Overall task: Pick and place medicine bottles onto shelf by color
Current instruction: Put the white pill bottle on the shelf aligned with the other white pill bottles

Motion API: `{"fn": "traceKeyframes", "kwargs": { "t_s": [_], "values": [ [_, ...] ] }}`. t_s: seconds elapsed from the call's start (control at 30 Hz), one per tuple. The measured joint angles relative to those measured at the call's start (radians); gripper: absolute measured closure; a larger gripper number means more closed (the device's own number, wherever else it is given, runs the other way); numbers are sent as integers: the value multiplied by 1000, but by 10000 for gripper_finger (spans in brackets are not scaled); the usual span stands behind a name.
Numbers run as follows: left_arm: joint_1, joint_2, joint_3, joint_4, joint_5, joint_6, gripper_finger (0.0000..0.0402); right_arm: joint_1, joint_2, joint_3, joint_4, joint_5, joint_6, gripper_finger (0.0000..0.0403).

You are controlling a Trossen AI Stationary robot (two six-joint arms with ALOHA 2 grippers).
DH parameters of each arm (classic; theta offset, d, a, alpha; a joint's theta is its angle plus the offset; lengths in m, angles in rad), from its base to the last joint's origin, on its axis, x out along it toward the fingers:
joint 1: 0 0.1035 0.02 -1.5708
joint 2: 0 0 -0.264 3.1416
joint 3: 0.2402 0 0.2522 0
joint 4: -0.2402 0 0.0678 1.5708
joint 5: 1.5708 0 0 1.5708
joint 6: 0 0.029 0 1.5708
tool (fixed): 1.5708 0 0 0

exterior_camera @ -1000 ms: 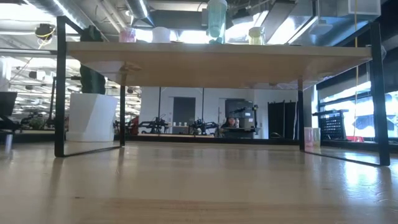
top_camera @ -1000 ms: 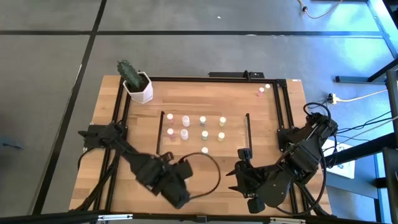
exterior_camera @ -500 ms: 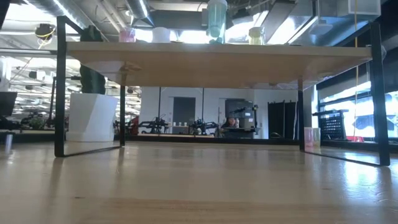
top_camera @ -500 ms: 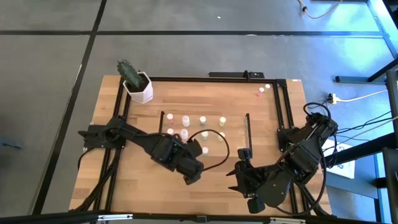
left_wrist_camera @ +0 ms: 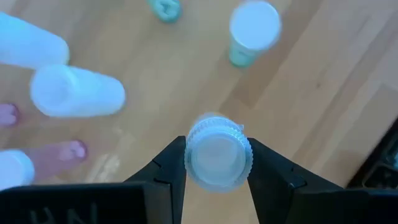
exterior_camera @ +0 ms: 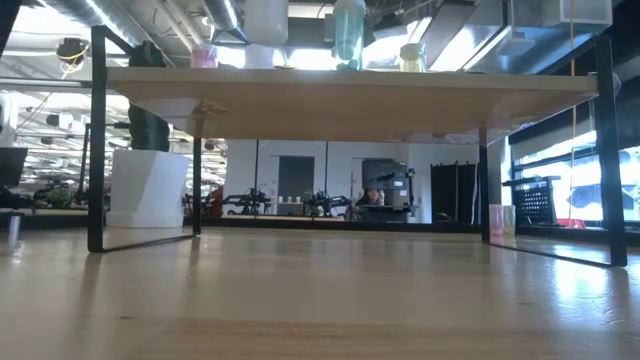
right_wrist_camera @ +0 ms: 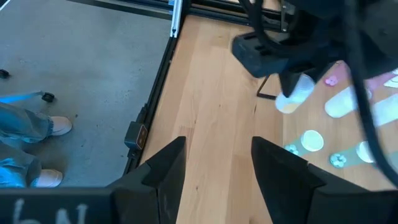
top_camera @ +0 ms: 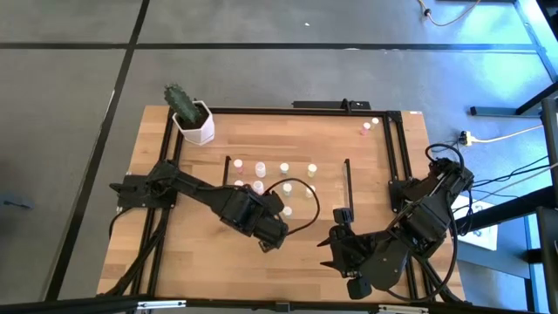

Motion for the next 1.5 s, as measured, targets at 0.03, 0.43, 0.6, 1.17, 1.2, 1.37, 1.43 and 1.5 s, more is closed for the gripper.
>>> {"fn": "traceKeyframes", "kwargs": {
  "t_s": [0.03,0.43,0.6,1.17,1.2,1.37,1.43,1.5],
  "values": [
    [5,-6,-8,2,1,-1,280,0,0,0,0,0,0,220],
    [19,-82,-119,1,14,-53,280,0,0,0,1,1,0,220],
    [35,-82,-153,1,15,-54,280,0,0,0,1,0,0,220],
    [56,-82,-153,26,41,-54,280,0,0,0,1,0,0,220],
    [56,-82,-153,26,40,-55,280,0,0,0,1,1,0,220],
    [56,-82,-153,48,22,-61,280,0,0,0,1,1,0,220],
    [57,-82,-153,47,22,-64,280,0,0,0,1,1,0,220],
    [58,-82,-153,46,21,-77,280,0,0,0,0,1,0,220]
  ]
}}
